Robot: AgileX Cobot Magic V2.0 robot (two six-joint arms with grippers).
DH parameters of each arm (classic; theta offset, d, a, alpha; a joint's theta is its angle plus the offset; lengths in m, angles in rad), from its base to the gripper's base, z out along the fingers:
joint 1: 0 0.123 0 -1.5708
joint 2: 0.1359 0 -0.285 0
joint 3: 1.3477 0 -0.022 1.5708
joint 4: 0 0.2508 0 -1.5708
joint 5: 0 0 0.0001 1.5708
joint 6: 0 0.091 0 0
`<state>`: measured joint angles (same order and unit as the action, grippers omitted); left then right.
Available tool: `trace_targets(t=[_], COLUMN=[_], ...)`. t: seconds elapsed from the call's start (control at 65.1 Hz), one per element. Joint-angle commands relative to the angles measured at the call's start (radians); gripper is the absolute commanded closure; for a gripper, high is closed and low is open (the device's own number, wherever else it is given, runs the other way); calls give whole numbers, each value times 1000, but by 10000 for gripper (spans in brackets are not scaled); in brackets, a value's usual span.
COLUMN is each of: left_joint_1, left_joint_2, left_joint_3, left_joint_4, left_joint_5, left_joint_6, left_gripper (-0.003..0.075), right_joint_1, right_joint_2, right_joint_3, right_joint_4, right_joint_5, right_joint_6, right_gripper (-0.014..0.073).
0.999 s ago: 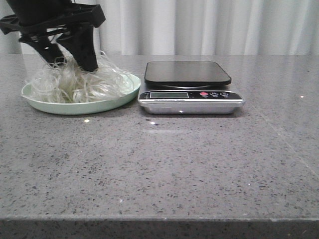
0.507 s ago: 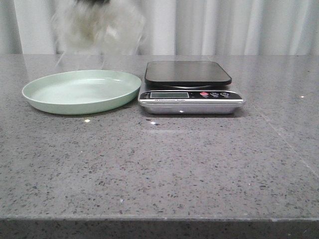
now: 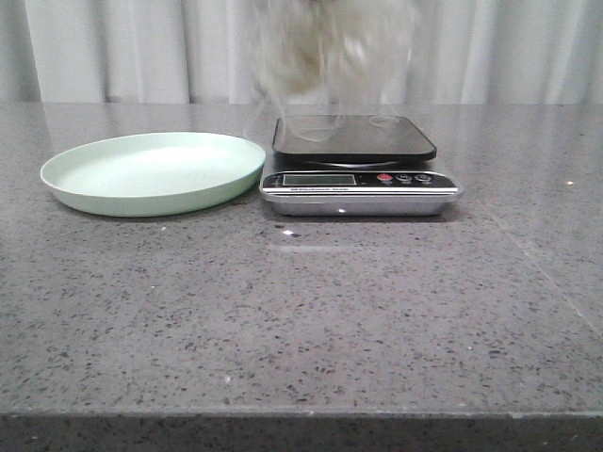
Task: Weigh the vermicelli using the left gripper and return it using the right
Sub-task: 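Lift the vermicelli with the left gripper and carry it over the scale, then lower the vermicelli onto the scale pan and open the left gripper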
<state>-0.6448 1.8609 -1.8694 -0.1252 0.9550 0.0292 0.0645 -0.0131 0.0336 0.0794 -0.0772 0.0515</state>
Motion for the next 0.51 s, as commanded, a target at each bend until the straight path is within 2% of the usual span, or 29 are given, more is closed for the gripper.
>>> trace_targets(t=[0.0, 0.169, 0.231, 0.492], left_joint_1=[-9, -9, -9, 31], left_joint_2=[-8, 22, 22, -51], left_joint_3=[-34, -37, -49, -136], left_joint_4=[-37, -69, -69, -63], left_joint_5=[-46, -44, -35, 13], left_joint_6=[2, 2, 2, -29], left_gripper=[523, 320, 275, 269], right_joint_1=[2, 2, 2, 2], right_joint_2=[-14, -14, -14, -14], right_joint_3=[-14, -14, -14, -14], right_joint_4=[-1, -1, -1, -1], right_joint_5=[-79, -79, -79, -79], right_joint_6=[-3, -3, -3, -3], right_gripper=[426, 426, 426, 426])
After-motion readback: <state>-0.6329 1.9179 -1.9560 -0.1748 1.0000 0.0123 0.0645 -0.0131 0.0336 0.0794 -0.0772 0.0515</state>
